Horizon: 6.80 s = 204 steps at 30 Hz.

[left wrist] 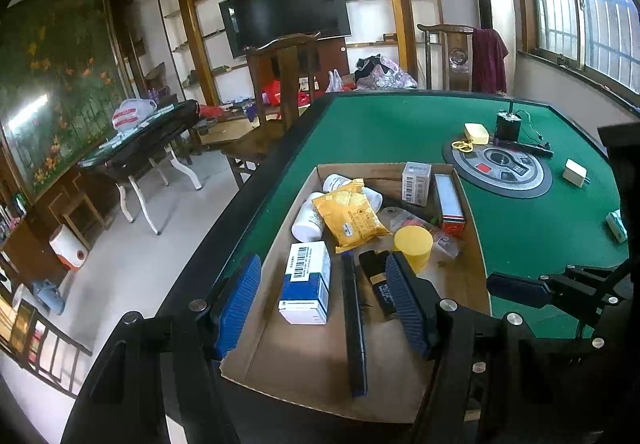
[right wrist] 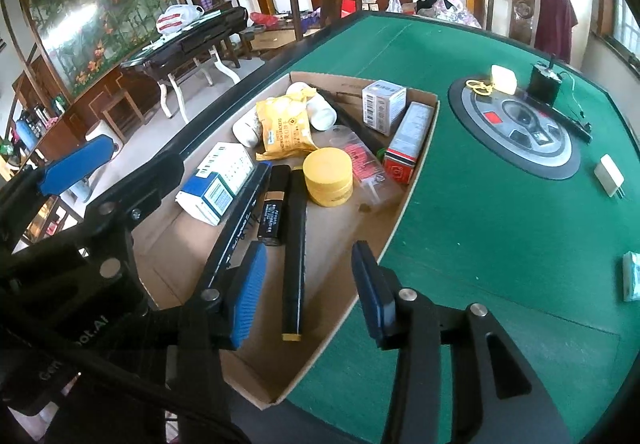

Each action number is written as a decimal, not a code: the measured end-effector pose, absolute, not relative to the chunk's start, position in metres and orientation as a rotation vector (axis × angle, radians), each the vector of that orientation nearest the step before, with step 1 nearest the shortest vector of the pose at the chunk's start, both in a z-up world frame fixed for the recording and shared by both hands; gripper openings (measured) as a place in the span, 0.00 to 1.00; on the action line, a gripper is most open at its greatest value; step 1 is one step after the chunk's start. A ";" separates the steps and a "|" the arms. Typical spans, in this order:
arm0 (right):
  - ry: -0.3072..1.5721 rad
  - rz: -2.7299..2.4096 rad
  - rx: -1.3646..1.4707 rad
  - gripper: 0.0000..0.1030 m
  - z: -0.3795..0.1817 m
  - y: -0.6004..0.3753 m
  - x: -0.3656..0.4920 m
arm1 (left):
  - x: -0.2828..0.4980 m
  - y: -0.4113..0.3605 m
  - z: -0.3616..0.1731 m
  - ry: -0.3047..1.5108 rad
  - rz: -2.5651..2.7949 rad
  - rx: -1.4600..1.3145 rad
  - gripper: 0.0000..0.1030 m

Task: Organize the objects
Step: 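Move both tools back over the felt toward the charger and tissue pack, then grasp the white charger plug with the left tool while the right tool grasps the tissue pack, then carry the charger and tissue pack over the cardboard tray with both tools, then lower the charger and tissue pack into the tray and open both tools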

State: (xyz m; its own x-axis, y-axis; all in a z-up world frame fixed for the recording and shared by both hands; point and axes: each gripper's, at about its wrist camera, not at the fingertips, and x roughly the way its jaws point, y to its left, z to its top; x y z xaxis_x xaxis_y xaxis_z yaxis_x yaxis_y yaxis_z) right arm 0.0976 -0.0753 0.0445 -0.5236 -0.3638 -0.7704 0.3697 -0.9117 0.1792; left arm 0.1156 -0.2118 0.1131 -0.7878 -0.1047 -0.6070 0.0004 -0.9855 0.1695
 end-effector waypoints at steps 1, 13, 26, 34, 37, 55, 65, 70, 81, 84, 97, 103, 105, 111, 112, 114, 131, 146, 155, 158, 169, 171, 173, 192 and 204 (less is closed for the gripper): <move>0.007 -2.429 1.223 0.41 0.045 -0.073 0.098 | 0.117 -0.209 0.113 -0.254 -2.908 1.000 0.57; -0.091 -2.463 1.233 0.41 0.040 -0.031 0.097 | 0.121 -0.166 0.116 -0.376 -2.913 0.994 0.57; -0.291 -2.727 1.284 0.41 0.058 0.143 0.073 | 0.110 -0.104 0.105 -0.278 -3.151 1.308 0.57; -0.609 -2.837 1.349 0.53 0.058 0.269 -0.010 | 0.109 -0.077 0.104 -0.216 -3.261 1.379 0.57; -0.687 -2.815 1.383 0.53 0.047 0.284 -0.047 | 0.105 -0.077 0.104 -0.198 -3.266 1.399 0.57; -0.322 -2.384 1.609 0.55 0.013 0.190 -0.077 | 0.074 -0.094 0.077 -0.047 -3.220 1.535 0.57; -0.592 -2.605 1.548 0.56 0.039 0.224 -0.068 | 0.082 -0.096 0.084 0.012 -3.258 1.512 0.57; -0.603 -2.610 1.492 0.56 0.033 0.216 -0.099 | 0.084 -0.097 0.085 -0.001 -3.258 1.510 0.57; -0.302 -2.086 1.528 0.57 0.012 0.126 -0.042 | 0.071 -0.099 0.082 0.042 -3.250 1.527 0.57; -0.267 -2.159 1.472 0.57 0.028 0.136 -0.019 | 0.064 -0.085 0.088 -0.055 -3.274 1.504 0.57; -0.645 -2.710 1.375 0.58 0.054 0.303 0.039 | -0.016 -0.008 0.059 -0.103 -3.115 1.524 0.57; -0.683 -2.676 1.445 0.58 0.029 0.318 0.035 | -0.033 0.017 0.031 -0.183 -3.044 1.617 0.57; -0.672 -2.666 1.453 0.58 0.023 0.315 0.033 | -0.038 0.025 0.020 -0.240 -3.005 1.664 0.59; -0.494 -2.715 1.450 0.64 0.018 0.297 0.033 | -0.042 0.035 0.014 -0.295 -3.021 1.603 0.72; -0.454 -2.725 1.456 0.64 0.018 0.296 0.034 | -0.044 0.036 0.015 -0.285 -3.029 1.612 0.72; -0.384 -2.752 1.482 0.64 0.017 0.293 0.035 | -0.044 0.036 0.017 -0.306 -3.063 1.616 0.61; -0.980 -2.667 1.537 0.69 0.009 0.308 0.059 | 0.034 -0.025 0.086 0.023 -3.286 1.515 0.61; -0.399 -2.924 1.636 0.42 0.010 0.229 0.036 | 0.078 -0.186 0.086 0.168 -3.132 1.309 0.61; -0.374 -2.709 1.379 0.42 0.058 0.147 0.065 | 0.095 -0.260 0.065 0.191 -2.956 1.267 0.61; -0.286 -2.606 1.322 0.42 0.071 0.095 0.071 | 0.091 -0.263 0.054 0.172 -2.927 1.288 0.61; -0.015 -2.305 1.344 0.43 0.044 -0.065 0.075 | 0.079 -0.255 0.028 0.026 -2.884 1.351 0.61; 0.034 -2.306 1.355 0.43 0.039 -0.077 0.075 | 0.082 -0.257 0.028 0.012 -2.883 1.337 0.59; 0.073 -2.316 1.376 0.43 0.031 -0.087 0.072 | 0.082 -0.259 0.028 0.004 -2.878 1.331 0.54; -0.033 -2.383 1.368 0.49 0.047 -0.074 0.066 | 0.100 -0.272 0.055 0.078 -2.971 1.159 0.57; -0.573 -2.083 1.270 0.53 0.044 -0.077 0.025 | 0.119 -0.291 0.078 0.181 -2.955 0.911 0.64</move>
State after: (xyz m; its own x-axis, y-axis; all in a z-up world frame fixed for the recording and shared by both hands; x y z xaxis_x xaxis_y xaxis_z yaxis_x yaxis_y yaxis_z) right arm 0.0247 -0.0771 0.0443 -0.3408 -0.7027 -0.6246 0.2842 -0.7103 0.6440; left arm 0.1185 -0.2906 0.0777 -0.8261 -0.0077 -0.5634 0.0764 -0.9922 -0.0985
